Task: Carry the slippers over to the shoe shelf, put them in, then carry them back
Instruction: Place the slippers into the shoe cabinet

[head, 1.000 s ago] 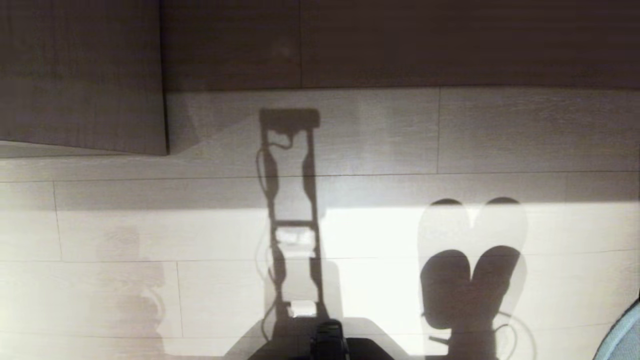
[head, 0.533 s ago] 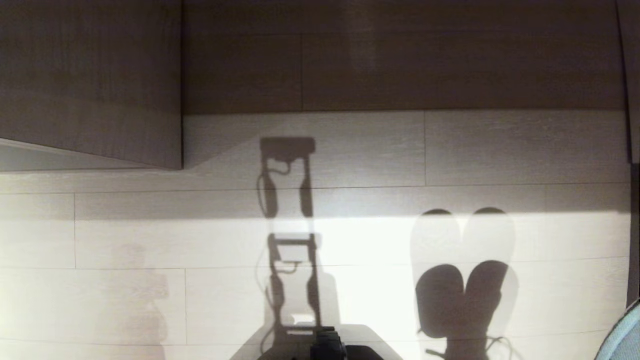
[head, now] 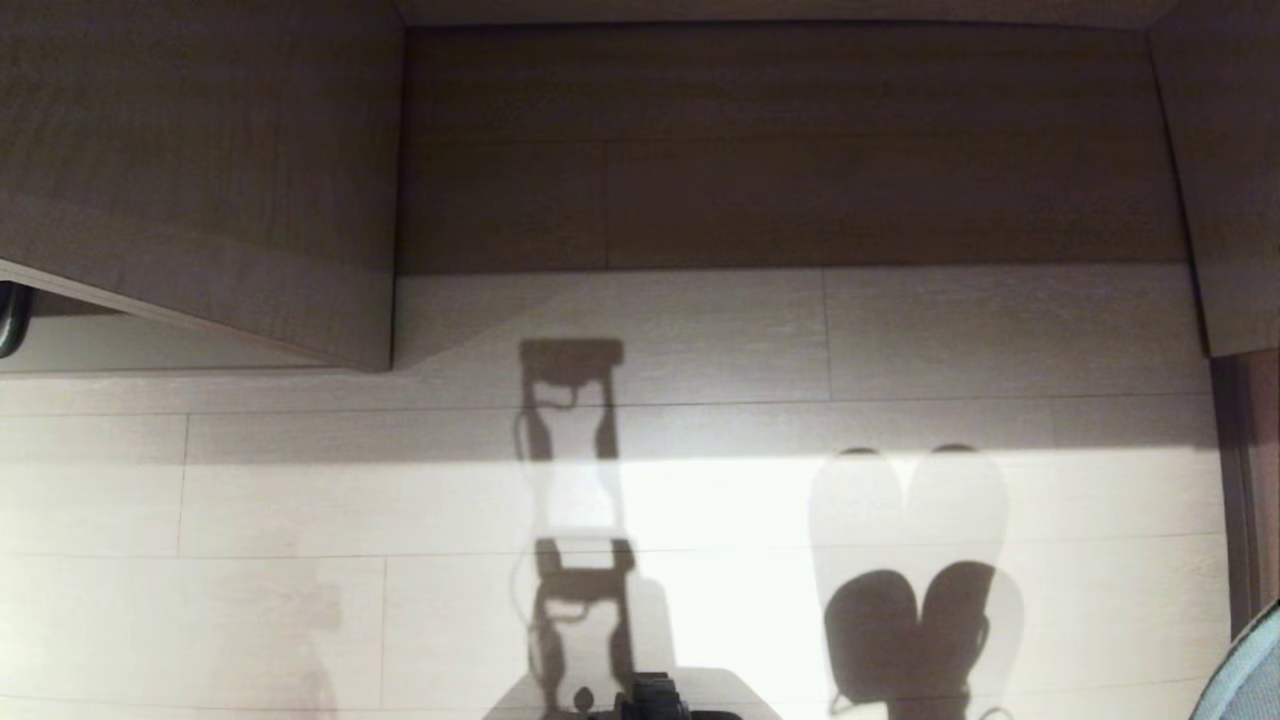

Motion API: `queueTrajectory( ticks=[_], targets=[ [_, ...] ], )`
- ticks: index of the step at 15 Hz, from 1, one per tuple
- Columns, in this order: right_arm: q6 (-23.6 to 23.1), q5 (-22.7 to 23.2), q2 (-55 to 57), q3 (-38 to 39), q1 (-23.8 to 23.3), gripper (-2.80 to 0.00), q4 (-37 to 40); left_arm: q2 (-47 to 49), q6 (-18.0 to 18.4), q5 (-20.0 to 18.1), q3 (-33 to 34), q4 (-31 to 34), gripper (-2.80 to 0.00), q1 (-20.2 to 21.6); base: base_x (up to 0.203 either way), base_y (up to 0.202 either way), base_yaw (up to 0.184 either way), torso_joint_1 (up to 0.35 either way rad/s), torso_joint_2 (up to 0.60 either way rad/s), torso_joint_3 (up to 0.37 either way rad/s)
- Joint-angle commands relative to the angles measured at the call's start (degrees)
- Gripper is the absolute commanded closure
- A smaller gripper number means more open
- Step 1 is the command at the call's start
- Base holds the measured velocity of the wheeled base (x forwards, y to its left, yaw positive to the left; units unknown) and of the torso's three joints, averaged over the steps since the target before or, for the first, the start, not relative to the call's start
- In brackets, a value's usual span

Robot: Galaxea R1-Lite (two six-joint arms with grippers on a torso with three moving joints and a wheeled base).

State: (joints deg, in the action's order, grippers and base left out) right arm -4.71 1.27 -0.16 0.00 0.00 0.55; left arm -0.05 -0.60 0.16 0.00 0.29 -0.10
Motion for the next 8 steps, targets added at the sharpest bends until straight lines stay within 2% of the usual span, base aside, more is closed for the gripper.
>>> queueTrajectory(
  ticks=[1, 8],
  targets=[
    [-0.04, -0.04, -0.02, 0.0, 0.0, 0.0, -0.02, 0.05, -0.02, 0.02, 0.0, -0.03, 0.0, 0.01, 0.0, 0.0, 0.0, 0.002, 0.0, 0.198],
    [0.05, -0.04, -0.02, -0.02, 0.0, 0.0, -0.02, 0.05, -0.11, 0.02, 0.0, -0.03, 0.0, 0.01, 0.0, 0.0, 0.0, 0.001, 0.0, 0.202]
  ],
)
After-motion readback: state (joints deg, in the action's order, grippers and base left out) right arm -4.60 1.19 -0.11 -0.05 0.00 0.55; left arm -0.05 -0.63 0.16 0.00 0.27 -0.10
